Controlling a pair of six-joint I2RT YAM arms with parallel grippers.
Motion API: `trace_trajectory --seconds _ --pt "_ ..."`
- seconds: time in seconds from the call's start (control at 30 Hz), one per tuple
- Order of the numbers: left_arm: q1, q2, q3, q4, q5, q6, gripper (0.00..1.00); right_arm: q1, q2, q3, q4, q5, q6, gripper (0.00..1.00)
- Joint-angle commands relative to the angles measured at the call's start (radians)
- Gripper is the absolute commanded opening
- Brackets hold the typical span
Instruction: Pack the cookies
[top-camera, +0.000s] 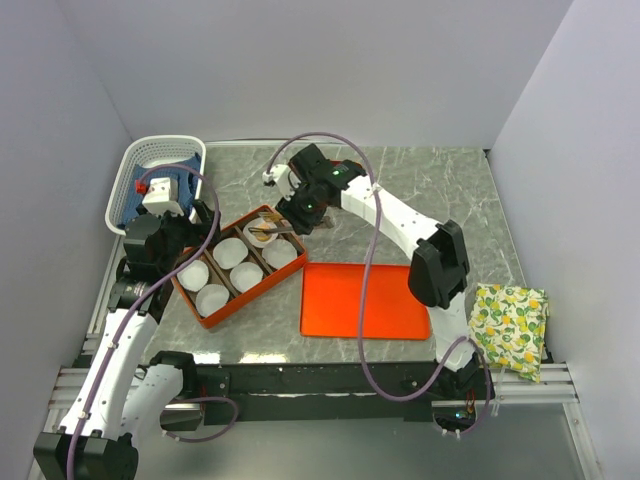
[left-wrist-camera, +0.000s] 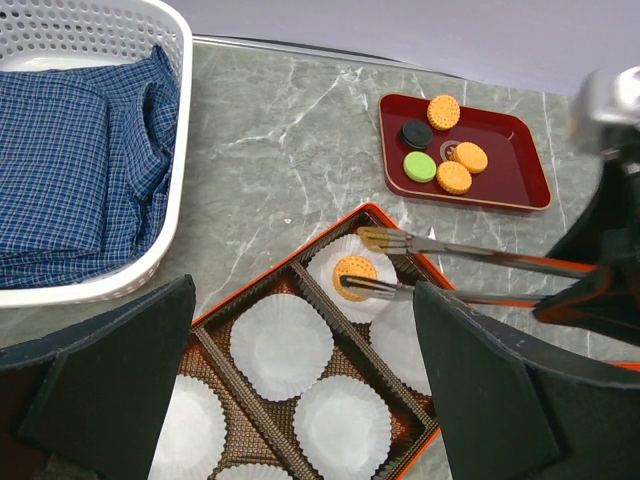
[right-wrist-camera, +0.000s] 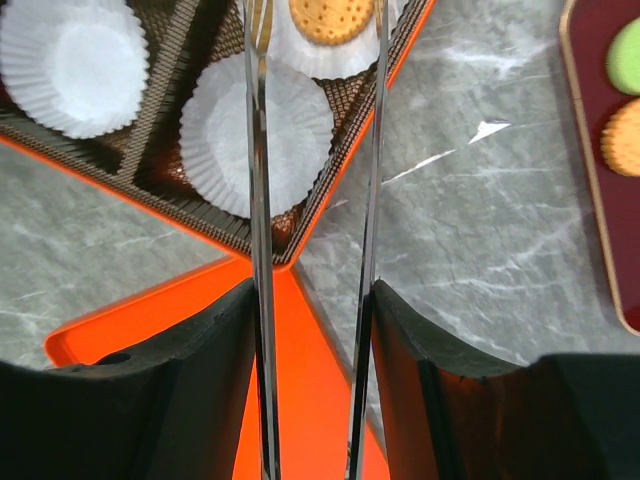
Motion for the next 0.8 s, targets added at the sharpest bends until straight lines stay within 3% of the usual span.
trace_trajectory --seconds 0.0,0.33,0.77 --pt "0.002 -0.013 0.011 0.027 -0.003 0.013 0.96 0.004 -0.158 -0.010 0.020 0.006 -0.011 0.53" --pt "0.002 -0.013 0.009 0.024 -0.006 0.013 0.96 -0.048 -0.239 -0.029 0.010 -0.002 -0.008 0.52" --pt "0.002 -0.006 0.009 0.027 0.002 0.013 0.96 -0.384 -0.184 -0.033 0.020 -0.075 0.019 0.51"
